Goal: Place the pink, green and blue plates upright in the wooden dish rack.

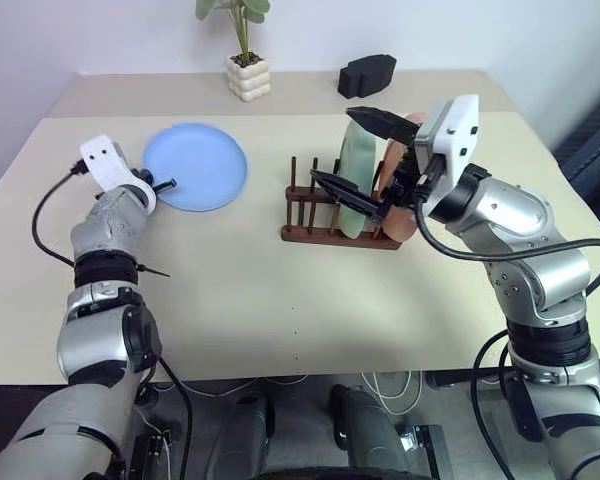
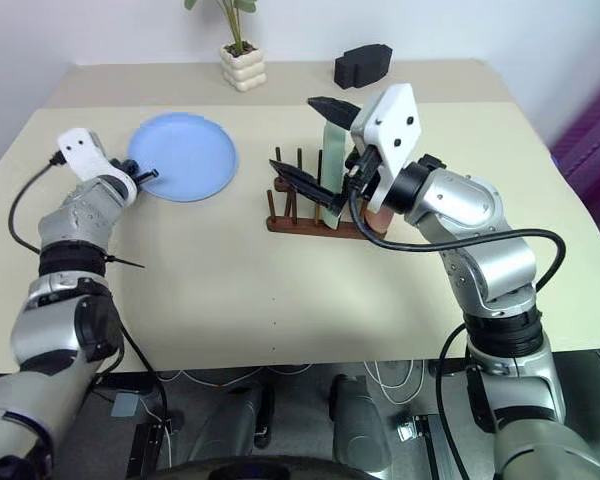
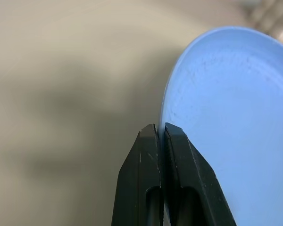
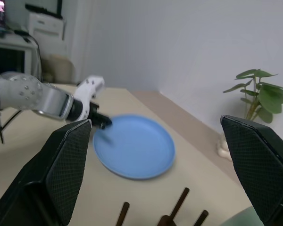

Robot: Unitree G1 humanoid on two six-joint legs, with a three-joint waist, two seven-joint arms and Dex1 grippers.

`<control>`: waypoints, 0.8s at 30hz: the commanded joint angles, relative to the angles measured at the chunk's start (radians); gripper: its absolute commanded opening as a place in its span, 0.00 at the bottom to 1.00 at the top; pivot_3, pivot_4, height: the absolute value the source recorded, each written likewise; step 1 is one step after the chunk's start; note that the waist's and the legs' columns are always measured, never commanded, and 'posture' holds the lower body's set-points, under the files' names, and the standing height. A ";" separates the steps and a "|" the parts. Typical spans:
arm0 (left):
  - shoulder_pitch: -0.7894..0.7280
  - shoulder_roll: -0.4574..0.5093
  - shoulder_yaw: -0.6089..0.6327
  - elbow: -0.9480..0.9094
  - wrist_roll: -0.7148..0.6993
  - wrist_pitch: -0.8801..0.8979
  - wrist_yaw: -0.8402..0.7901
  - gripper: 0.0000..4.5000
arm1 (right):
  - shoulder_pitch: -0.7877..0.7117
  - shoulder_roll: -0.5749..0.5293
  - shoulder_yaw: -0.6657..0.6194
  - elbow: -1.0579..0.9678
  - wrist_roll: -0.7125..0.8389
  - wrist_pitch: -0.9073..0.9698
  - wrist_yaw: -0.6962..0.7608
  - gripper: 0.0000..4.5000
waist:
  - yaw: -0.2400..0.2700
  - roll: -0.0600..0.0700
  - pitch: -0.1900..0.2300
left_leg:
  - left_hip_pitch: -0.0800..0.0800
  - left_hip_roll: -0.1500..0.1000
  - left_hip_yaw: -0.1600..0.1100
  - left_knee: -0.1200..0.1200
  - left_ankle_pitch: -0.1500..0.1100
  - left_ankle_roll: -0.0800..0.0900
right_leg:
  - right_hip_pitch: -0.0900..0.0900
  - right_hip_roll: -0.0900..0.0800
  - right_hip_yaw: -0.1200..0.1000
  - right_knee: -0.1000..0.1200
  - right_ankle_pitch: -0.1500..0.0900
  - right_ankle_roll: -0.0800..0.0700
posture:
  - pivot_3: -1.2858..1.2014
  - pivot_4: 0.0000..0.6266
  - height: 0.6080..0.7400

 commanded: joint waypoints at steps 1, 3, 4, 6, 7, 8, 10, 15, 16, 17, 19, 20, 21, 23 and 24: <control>0.006 0.015 -0.027 -0.260 0.021 -0.037 0.011 0.01 | -0.049 0.003 0.039 0.017 -0.098 -0.060 0.001 1.00 | 0.002 0.000 0.000 | 0.000 0.000 0.000 0.000 0.000 0.000 | 0.000 0.000 0.000 0.000 0.000 0.000 | 0.52 0.24 0.97; 0.021 0.020 -0.064 -0.423 0.048 -0.011 0.022 0.01 | -0.083 0.005 0.084 0.054 -0.186 -0.111 -0.002 1.00 | 0.002 0.000 0.000 | 0.000 0.000 0.000 0.000 0.000 0.000 | 0.000 0.000 0.000 0.000 0.000 0.000 | 0.52 0.24 0.97; 0.025 0.022 -0.079 -0.486 0.059 0.009 0.027 0.01 | -0.097 0.004 0.105 0.070 -0.227 -0.138 -0.001 1.00 | 0.003 0.000 0.000 | 0.000 0.000 0.000 0.000 0.000 0.000 | 0.000 0.000 0.000 0.000 0.000 0.000 | 0.52 0.24 0.97; 0.024 0.020 -0.095 -0.578 0.068 0.079 0.049 0.01 | -0.117 0.007 0.141 0.095 -0.292 -0.190 0.006 1.00 | 0.004 0.000 0.000 | 0.000 -0.001 0.000 0.000 0.000 0.000 | 0.000 0.000 0.000 0.000 0.000 0.000 | 0.52 0.24 0.97; 0.024 0.018 -0.096 -0.604 0.069 0.108 0.058 0.01 | -0.121 0.009 0.149 0.103 -0.308 -0.206 0.010 1.00 | 0.004 0.000 0.000 | 0.000 -0.001 0.000 0.000 0.000 0.000 | 0.000 0.000 0.000 0.000 0.000 0.000 | 0.52 0.24 0.97; 0.016 0.013 -0.106 -0.655 0.066 0.148 0.066 0.01 | -0.134 0.013 0.170 0.120 -0.347 -0.232 0.008 1.00 | 0.003 0.000 0.000 | 0.000 -0.001 0.000 0.000 0.000 0.000 | 0.000 0.000 0.000 0.000 0.000 0.000 | 0.52 0.24 0.97; -0.007 0.012 -0.145 -0.760 0.073 0.224 0.068 0.01 | -0.173 0.019 0.227 0.168 -0.453 -0.303 -0.003 1.00 | 0.001 0.000 0.000 | 0.000 -0.001 0.000 0.000 0.000 0.000 | 0.000 0.000 0.000 0.000 0.000 0.000 | 0.52 0.24 0.97; -0.074 -0.008 -0.195 -0.939 0.062 0.397 0.083 0.01 | -0.240 0.070 0.293 0.267 -0.604 -0.396 -0.032 1.00 | 0.000 0.000 0.000 | 0.000 -0.001 0.000 0.000 0.001 -0.001 | 0.000 0.001 0.000 0.000 0.000 0.000 | 0.52 0.24 0.97; -0.086 -0.020 -0.193 -0.965 0.055 0.428 0.090 0.01 | -0.247 0.083 0.298 0.277 -0.621 -0.402 -0.036 1.00 | 0.000 0.000 0.000 | 0.000 -0.001 0.000 0.000 0.001 -0.001 | 0.000 0.001 0.000 0.000 0.000 0.000 | 0.52 0.24 0.97; -0.097 -0.035 -0.187 -0.986 0.045 0.459 0.098 0.01 | -0.251 0.093 0.302 0.284 -0.637 -0.410 -0.037 1.00 | 0.000 0.000 0.000 | 0.000 -0.001 0.000 0.000 0.001 -0.001 | 0.000 0.001 0.000 0.000 0.000 0.000 | 0.52 0.24 0.97; -0.115 -0.057 -0.188 -1.031 0.036 0.506 0.103 0.01 | -0.259 0.108 0.313 0.295 -0.670 -0.427 -0.042 1.00 | 0.000 0.000 0.000 | 0.000 -0.001 0.000 0.000 0.001 -0.001 | 0.000 0.001 0.000 0.000 0.000 0.000 | 0.52 0.24 0.97; -0.124 -0.069 -0.190 -1.053 0.031 0.527 0.104 0.01 | -0.265 0.114 0.320 0.306 -0.696 -0.441 -0.048 1.00 | -0.001 0.000 0.000 | 0.000 -0.001 -0.001 0.000 0.001 -0.001 | 0.000 0.001 0.000 0.001 0.000 0.000 | 0.52 0.24 0.97; -0.130 -0.074 -0.195 -1.071 0.030 0.544 0.104 0.01 | -0.272 0.119 0.326 0.317 -0.719 -0.451 -0.055 1.00 | -0.001 0.000 0.000 | 0.000 -0.001 -0.001 0.000 0.001 -0.001 | 0.000 0.001 0.000 0.001 0.000 0.000 | 0.52 0.24 0.97; -0.137 -0.083 -0.195 -1.094 0.031 0.572 0.104 0.01 | -0.283 0.133 0.329 0.340 -0.758 -0.463 -0.073 1.00 | -0.002 0.000 0.000 | 0.000 -0.001 -0.001 0.000 0.001 -0.002 | 0.000 0.001 0.000 0.001 0.000 0.000 | 0.52 0.24 0.97; -0.140 -0.085 -0.193 -1.099 0.030 0.582 0.103 0.01 | -0.290 0.139 0.329 0.355 -0.775 -0.470 -0.083 1.00 | -0.002 0.000 0.000 | 0.000 -0.001 -0.001 0.000 0.001 -0.002 | 0.000 0.001 0.000 0.001 0.000 0.000 | 0.52 0.24 0.97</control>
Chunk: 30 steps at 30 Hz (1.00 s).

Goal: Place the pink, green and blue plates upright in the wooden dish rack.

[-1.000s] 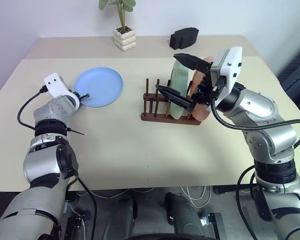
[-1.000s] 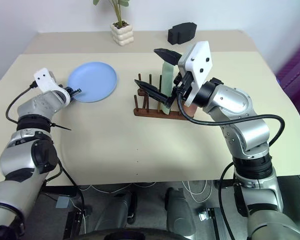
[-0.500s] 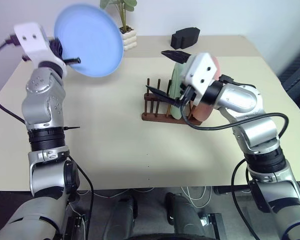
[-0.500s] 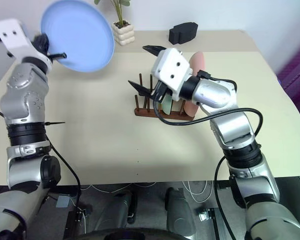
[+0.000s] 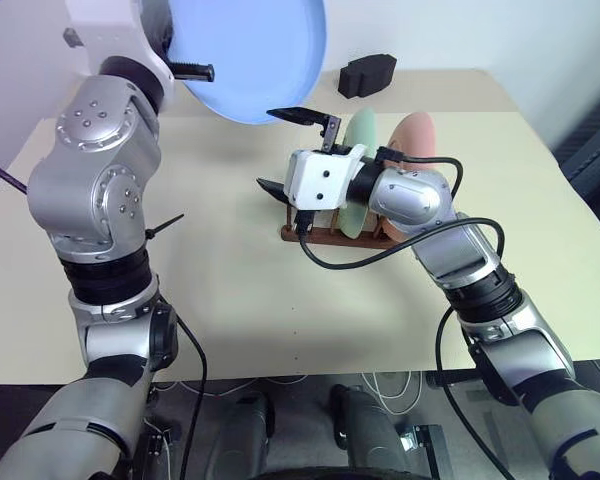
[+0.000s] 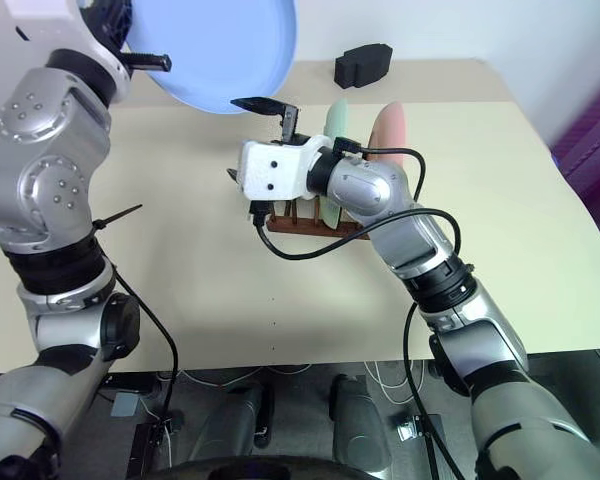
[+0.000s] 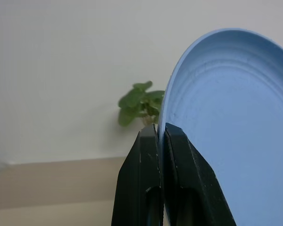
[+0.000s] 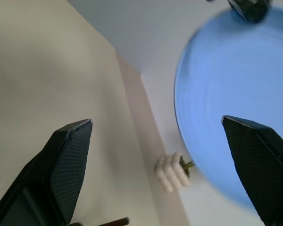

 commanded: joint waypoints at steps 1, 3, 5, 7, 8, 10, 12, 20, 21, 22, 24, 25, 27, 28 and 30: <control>-0.050 0.003 0.004 -0.074 -0.006 0.032 -0.004 0.01 | -0.052 0.022 -0.006 0.033 -0.075 -0.042 -0.052 1.00 | -0.001 0.000 0.000 | 0.000 0.000 0.000 0.000 0.000 0.000 | 0.000 0.000 0.000 0.000 0.000 0.000 | 0.52 0.24 0.97; -0.052 0.003 0.002 -0.091 -0.017 0.054 -0.019 0.01 | -0.076 0.033 -0.001 0.089 -0.124 -0.061 -0.088 1.00 | -0.001 0.000 0.000 | 0.000 0.000 0.000 0.000 0.000 0.000 | 0.000 0.000 0.000 0.000 0.000 0.000 | 0.52 0.24 0.97; -0.053 0.002 -0.001 -0.101 -0.021 0.071 -0.029 0.01 | -0.090 0.042 -0.001 0.127 -0.152 -0.076 -0.108 1.00 | -0.001 0.000 0.000 | 0.000 0.000 0.000 0.000 0.000 0.000 | 0.000 0.000 0.000 0.000 0.000 0.000 | 0.52 0.24 0.97; -0.051 -0.001 -0.003 -0.113 -0.023 0.086 -0.034 0.01 | -0.101 0.051 -0.003 0.161 -0.170 -0.088 -0.125 1.00 | -0.001 0.000 0.000 | 0.000 0.000 0.000 0.000 0.000 0.000 | 0.000 0.000 0.000 0.000 0.000 0.000 | 0.52 0.24 0.97; -0.050 -0.001 -0.004 -0.119 -0.022 0.094 -0.035 0.01 | -0.107 0.057 -0.006 0.179 -0.177 -0.092 -0.134 1.00 | -0.001 0.000 0.000 | 0.000 0.000 0.000 0.000 0.000 0.000 | 0.000 0.000 0.000 0.000 0.000 0.000 | 0.52 0.24 0.97; -0.049 -0.002 0.000 -0.133 -0.023 0.109 -0.037 0.01 | -0.119 0.065 -0.009 0.212 -0.191 -0.102 -0.150 1.00 | -0.002 0.000 0.000 | 0.000 0.000 0.000 0.000 0.000 -0.001 | 0.000 0.000 0.000 0.000 0.000 0.000 | 0.52 0.24 0.97; -0.046 -0.001 0.004 -0.145 -0.022 0.123 -0.039 0.00 | -0.125 0.071 -0.011 0.232 -0.200 -0.114 -0.159 0.88 | -0.002 0.000 0.000 | 0.000 0.000 0.000 0.000 0.000 -0.001 | 0.000 0.000 0.000 0.000 0.000 0.000 | 0.52 0.24 0.97; -0.039 -0.007 0.023 -0.149 -0.016 0.141 -0.041 0.00 | -0.133 0.081 -0.012 0.255 -0.217 -0.155 -0.183 0.03 | -0.003 0.000 0.000 | 0.000 0.000 0.000 -0.001 0.000 -0.001 | 0.000 0.000 0.000 0.000 0.000 0.000 | 0.52 0.24 0.97; -0.037 -0.008 0.023 -0.148 -0.015 0.142 -0.042 0.00 | -0.133 0.080 -0.013 0.254 -0.220 -0.157 -0.186 0.01 | -0.003 0.000 0.000 | 0.000 0.000 0.000 -0.001 0.000 -0.001 | 0.000 0.000 0.000 0.000 0.000 0.000 | 0.52 0.24 0.97; -0.035 -0.009 0.023 -0.148 -0.016 0.142 -0.043 0.00 | -0.133 0.080 -0.015 0.252 -0.222 -0.159 -0.188 0.01 | -0.003 0.000 0.000 | 0.000 0.000 0.000 -0.001 0.000 -0.001 | -0.001 0.000 0.000 0.000 0.000 0.000 | 0.52 0.24 0.97; -0.033 -0.011 0.025 -0.148 -0.016 0.142 -0.046 0.00 | -0.133 0.081 -0.018 0.251 -0.226 -0.162 -0.190 0.01 | -0.003 0.000 0.000 | 0.000 0.000 0.000 -0.001 0.000 -0.001 | -0.001 0.000 0.000 0.000 0.000 0.000 | 0.52 0.24 0.97; -0.033 -0.014 0.028 -0.147 -0.018 0.143 -0.045 0.00 | -0.131 0.079 -0.018 0.248 -0.231 -0.164 -0.191 0.01 | -0.003 0.000 0.000 | 0.000 0.000 0.000 -0.001 0.001 -0.001 | -0.001 0.000 0.000 0.000 0.000 0.000 | 0.52 0.24 0.97; -0.033 -0.023 0.037 -0.146 -0.023 0.141 -0.044 0.00 | -0.129 0.075 -0.018 0.245 -0.239 -0.167 -0.192 0.01 | -0.002 0.000 0.000 | 0.000 0.000 0.000 -0.001 0.001 -0.001 | -0.001 0.000 0.000 0.000 0.000 0.000 | 0.52 0.24 0.97; -0.034 -0.032 0.045 -0.144 -0.027 0.138 -0.043 0.00 | -0.127 0.073 -0.018 0.242 -0.244 -0.169 -0.194 0.01 | -0.002 0.000 0.000 | 0.000 0.000 0.000 -0.001 0.001 -0.001 | -0.001 0.000 0.000 0.000 0.000 0.000 | 0.52 0.24 0.97; -0.036 -0.062 0.081 -0.142 -0.050 0.114 -0.045 0.14 | -0.125 0.068 -0.018 0.236 -0.262 -0.173 -0.206 0.00 | -0.002 0.000 0.000 | 0.000 0.000 0.000 -0.001 0.001 -0.001 | -0.001 0.000 0.000 0.000 0.000 0.000 | 0.52 0.24 0.97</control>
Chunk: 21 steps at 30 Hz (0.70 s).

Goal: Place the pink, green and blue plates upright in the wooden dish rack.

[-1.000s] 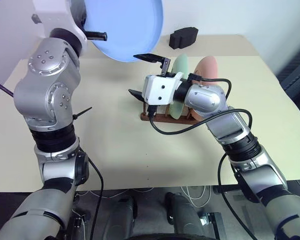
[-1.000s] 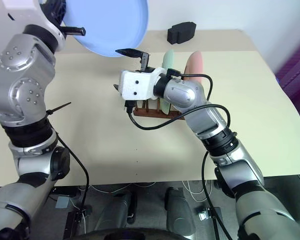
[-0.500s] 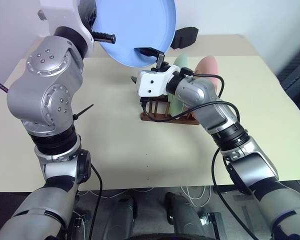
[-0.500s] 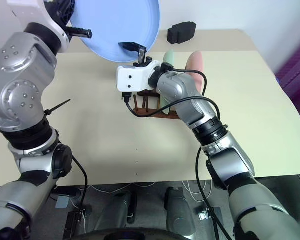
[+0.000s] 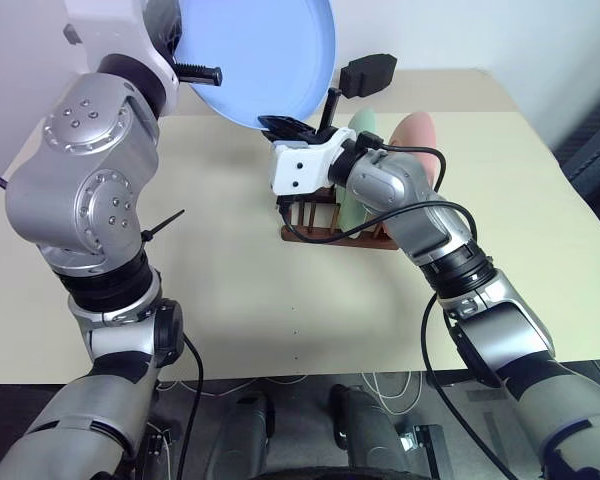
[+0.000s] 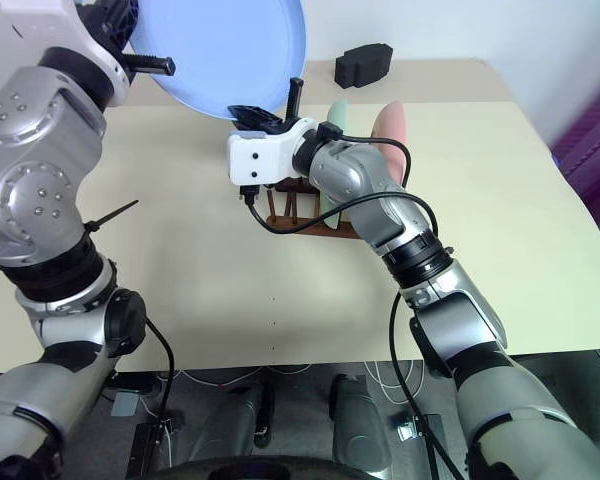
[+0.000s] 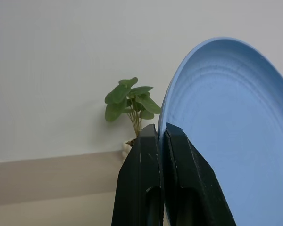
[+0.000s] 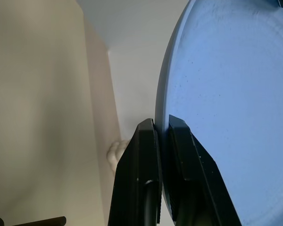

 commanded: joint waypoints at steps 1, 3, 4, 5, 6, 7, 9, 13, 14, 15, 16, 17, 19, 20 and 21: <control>-0.017 -0.051 0.064 -0.030 -0.050 -0.053 -0.006 0.20 | -0.019 -0.006 -0.026 -0.033 -0.026 -0.013 -0.033 0.00 | 0.001 0.000 0.000 | 0.000 0.000 0.000 0.000 0.000 0.000 | 0.000 0.000 0.000 0.000 0.000 0.000 | 0.52 0.24 0.97; -0.022 -0.076 0.092 -0.029 -0.064 -0.075 0.000 0.41 | -0.018 -0.009 -0.029 -0.035 -0.035 -0.015 -0.038 0.00 | 0.001 0.000 0.000 | 0.000 0.000 0.000 0.000 0.000 0.000 | 0.000 0.000 0.000 0.000 0.000 0.000 | 0.52 0.24 0.97; -0.025 -0.080 0.098 -0.028 -0.065 -0.083 0.005 0.53 | -0.017 -0.009 -0.030 -0.036 -0.037 -0.015 -0.039 0.00 | 0.001 0.000 0.000 | 0.000 0.000 0.000 0.000 0.000 0.000 | 0.000 0.000 0.000 0.000 0.000 0.000 | 0.52 0.24 0.97; -0.030 -0.086 0.107 -0.026 -0.069 -0.096 0.009 0.63 | -0.016 -0.009 -0.031 -0.036 -0.040 -0.016 -0.040 0.00 | 0.000 0.000 0.000 | 0.000 0.000 0.000 0.000 0.000 0.000 | 0.000 0.000 0.000 0.000 0.000 0.000 | 0.52 0.24 0.97; -0.037 -0.093 0.121 -0.024 -0.079 -0.110 0.015 0.75 | -0.016 -0.009 -0.032 -0.036 -0.042 -0.017 -0.042 0.00 | -0.001 0.000 0.000 | 0.000 0.000 0.000 0.000 0.000 0.000 | 0.000 0.000 0.000 0.000 0.000 0.000 | 0.52 0.24 0.97; -0.046 -0.100 0.136 -0.021 -0.087 -0.122 0.023 0.86 | -0.017 -0.010 -0.033 -0.036 -0.044 -0.018 -0.044 0.00 | -0.001 0.000 0.000 | 0.000 0.000 0.000 0.000 0.000 0.000 | 0.000 0.000 0.000 0.000 0.000 0.000 | 0.52 0.24 0.97; -0.060 -0.108 0.161 -0.013 -0.093 -0.148 0.044 0.99 | -0.018 -0.011 -0.033 -0.035 -0.046 -0.023 -0.048 0.00 | -0.001 0.000 0.000 | 0.000 0.000 0.000 0.000 0.000 0.000 | 0.000 0.000 0.000 0.000 0.000 0.000 | 0.52 0.24 0.97; -0.088 -0.093 0.233 0.022 -0.069 -0.231 0.123 0.99 | -0.025 -0.010 -0.037 -0.032 -0.044 -0.038 -0.061 0.00 | 0.000 0.000 0.000 | 0.000 0.000 0.000 0.000 0.000 0.000 | 0.000 0.000 0.000 0.000 0.000 0.000 | 0.52 0.24 0.97; -0.085 -0.069 0.243 0.031 -0.059 -0.253 0.127 0.99 | -0.030 -0.010 -0.043 -0.033 -0.041 -0.042 -0.066 0.00 | -0.001 0.000 0.000 | 0.000 0.000 0.000 0.000 0.000 0.000 | 0.000 0.000 0.000 0.000 0.000 0.000 | 0.52 0.24 0.97; -0.078 -0.041 0.254 0.041 -0.050 -0.273 0.127 0.99 | -0.036 -0.009 -0.051 -0.033 -0.032 -0.044 -0.071 0.00 | -0.003 0.000 0.000 | 0.000 0.000 0.000 0.000 0.000 0.000 | 0.000 0.000 0.000 0.000 0.000 0.000 | 0.52 0.24 0.97; -0.068 -0.014 0.267 0.053 -0.045 -0.286 0.126 0.99 | -0.041 -0.008 -0.061 -0.033 -0.024 -0.046 -0.075 0.00 | -0.003 0.000 0.000 | 0.000 0.000 0.000 0.000 0.000 0.000 | 0.000 0.000 0.000 0.000 0.000 0.000 | 0.52 0.24 0.97; -0.058 0.010 0.278 0.064 -0.043 -0.292 0.125 0.99 | -0.045 -0.008 -0.068 -0.032 -0.018 -0.048 -0.079 0.00 | -0.003 0.000 0.000 | 0.000 0.000 0.000 0.000 0.000 0.000 | 0.000 0.000 0.000 0.001 0.000 0.000 | 0.52 0.24 0.97; -0.017 0.072 0.283 0.082 -0.031 -0.308 0.098 0.99 | -0.049 -0.006 -0.085 -0.031 0.002 -0.060 -0.082 0.00 | -0.003 0.000 0.000 | 0.000 0.000 0.000 0.000 0.000 0.000 | -0.001 0.000 0.000 0.001 0.000 0.000 | 0.52 0.24 0.97; 0.013 0.112 0.272 0.091 -0.017 -0.307 0.079 0.99 | -0.049 -0.001 -0.100 -0.033 0.033 -0.067 -0.074 0.00 | -0.003 0.000 0.000 | 0.000 0.000 0.000 0.000 0.000 0.000 | -0.001 0.000 0.000 0.001 0.000 0.000 | 0.52 0.24 0.97; 0.049 0.158 0.252 0.100 -0.001 -0.299 0.053 0.99 | -0.051 0.002 -0.116 -0.040 0.057 -0.068 -0.070 0.00 | -0.003 0.000 0.000 | 0.000 0.000 0.000 0.000 0.000 0.000 | -0.001 0.000 0.000 0.001 0.000 0.000 | 0.52 0.24 0.97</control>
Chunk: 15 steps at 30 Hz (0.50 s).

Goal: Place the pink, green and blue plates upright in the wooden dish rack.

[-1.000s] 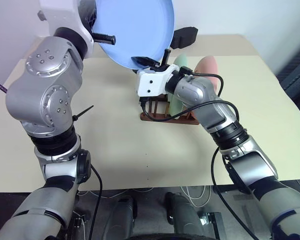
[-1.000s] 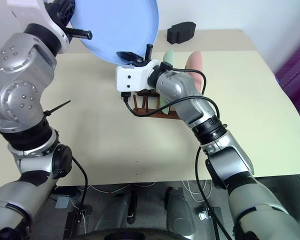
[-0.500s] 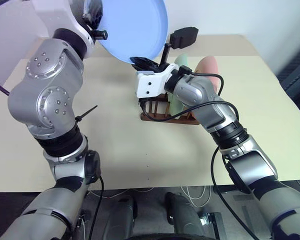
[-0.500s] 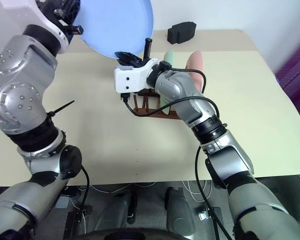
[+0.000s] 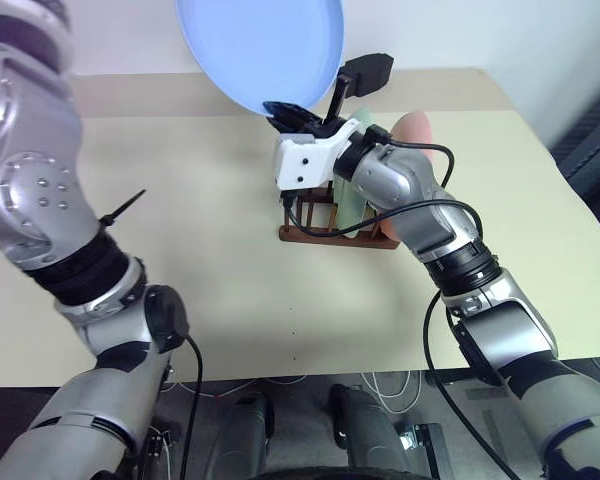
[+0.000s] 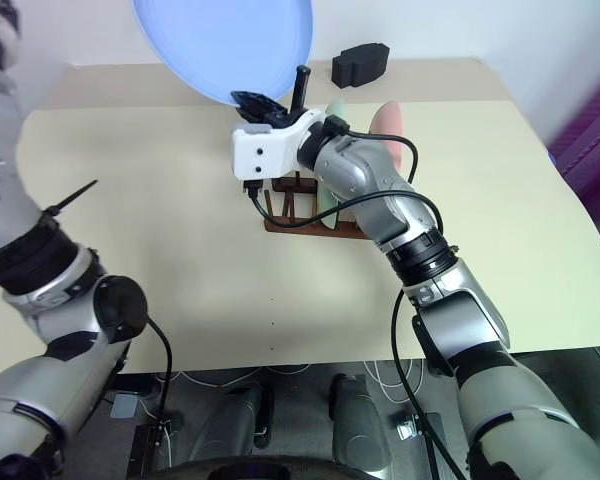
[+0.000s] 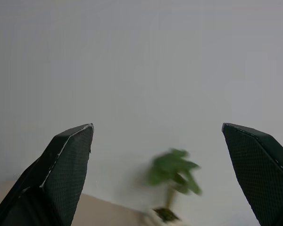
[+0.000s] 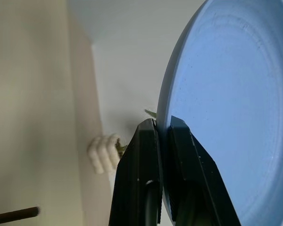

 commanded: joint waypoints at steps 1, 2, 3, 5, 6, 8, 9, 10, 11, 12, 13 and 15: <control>0.099 0.135 -0.055 0.013 0.060 -0.009 -0.081 0.99 | -0.043 0.017 -0.088 -0.050 0.111 -0.021 0.002 0.00 | -0.001 0.000 0.000 | 0.000 0.000 0.000 0.000 0.000 0.000 | 0.000 0.000 0.000 0.000 0.000 0.000 | 0.52 0.24 0.97; 0.148 0.175 -0.080 0.019 0.078 -0.015 -0.112 0.99 | -0.045 0.024 -0.109 -0.063 0.155 -0.017 0.014 0.00 | -0.002 0.000 0.000 | 0.000 0.000 0.000 0.000 0.000 0.000 | 0.000 0.000 0.000 0.001 0.000 0.000 | 0.52 0.24 0.97; 0.201 0.210 -0.109 0.026 0.096 -0.022 -0.141 0.99 | -0.049 0.032 -0.130 -0.078 0.199 -0.009 0.028 0.00 | 0.000 0.000 0.000 | 0.000 0.000 0.000 0.000 0.000 0.000 | 0.000 0.000 0.000 0.001 0.000 0.000 | 0.52 0.24 0.97; 0.306 0.247 -0.158 0.032 0.118 -0.060 -0.200 0.99 | -0.048 0.054 -0.169 -0.118 0.296 0.018 0.060 0.00 | 0.004 0.000 0.000 | 0.000 0.000 0.000 0.000 0.000 0.000 | 0.000 0.000 0.000 0.002 0.000 0.000 | 0.52 0.24 0.97; 0.353 0.256 -0.178 0.033 0.125 -0.083 -0.228 0.99 | -0.046 0.066 -0.186 -0.140 0.343 0.035 0.076 0.00 | 0.002 0.000 0.000 | 0.000 0.000 0.000 0.000 0.000 0.000 | 0.000 0.000 0.000 0.002 0.000 0.000 | 0.52 0.24 0.97; 0.458 0.259 -0.225 0.032 0.132 -0.131 -0.291 0.99 | -0.040 0.097 -0.235 -0.207 0.479 0.105 0.116 0.00 | 0.002 0.000 0.000 | 0.000 0.000 0.000 0.000 0.000 0.000 | 0.000 0.000 0.000 0.002 0.000 0.000 | 0.52 0.24 0.97; 0.511 0.252 -0.246 0.022 0.131 -0.166 -0.323 0.99 | -0.028 0.109 -0.260 -0.256 0.568 0.157 0.145 0.00 | 0.001 0.000 0.000 | 0.000 0.001 0.000 0.000 0.000 0.000 | 0.000 0.000 0.000 0.002 0.000 0.000 | 0.52 0.24 0.97; 0.558 0.241 -0.262 0.015 0.127 -0.192 -0.348 0.99 | -0.014 0.120 -0.287 -0.308 0.657 0.219 0.167 0.00 | 0.001 0.000 0.000 | 0.000 0.001 0.000 0.000 0.000 0.000 | 0.000 0.000 0.000 0.002 0.000 0.000 | 0.52 0.24 0.97; 0.595 0.231 -0.269 0.013 0.122 -0.207 -0.365 0.99 | 0.000 0.124 -0.312 -0.350 0.726 0.277 0.178 0.00 | 0.003 0.000 0.000 | 0.000 0.002 0.000 -0.001 0.000 0.000 | -0.001 -0.001 0.000 0.002 0.000 -0.001 | 0.52 0.24 0.97; 0.622 0.219 -0.268 0.012 0.110 -0.219 -0.381 0.99 | 0.011 0.125 -0.333 -0.384 0.779 0.324 0.183 0.00 | 0.005 0.000 0.000 | 0.000 0.002 0.000 0.000 0.000 0.000 | -0.001 -0.001 0.000 0.002 0.000 -0.001 | 0.52 0.24 0.97; 0.647 0.208 -0.264 0.012 0.097 -0.234 -0.399 0.99 | 0.021 0.125 -0.353 -0.415 0.833 0.375 0.184 0.00 | 0.006 0.000 0.000 | 0.000 0.003 -0.001 0.000 0.000 0.000 | -0.001 -0.001 0.000 0.002 0.000 -0.001 | 0.52 0.24 0.97; 0.689 0.199 -0.260 0.003 0.072 -0.263 -0.448 0.99 | 0.044 0.126 -0.386 -0.478 0.939 0.475 0.176 0.00 | 0.006 0.000 0.000 | 0.000 0.004 0.000 0.000 0.000 0.000 | -0.001 -0.001 0.000 0.002 0.001 -0.002 | 0.52 0.24 0.97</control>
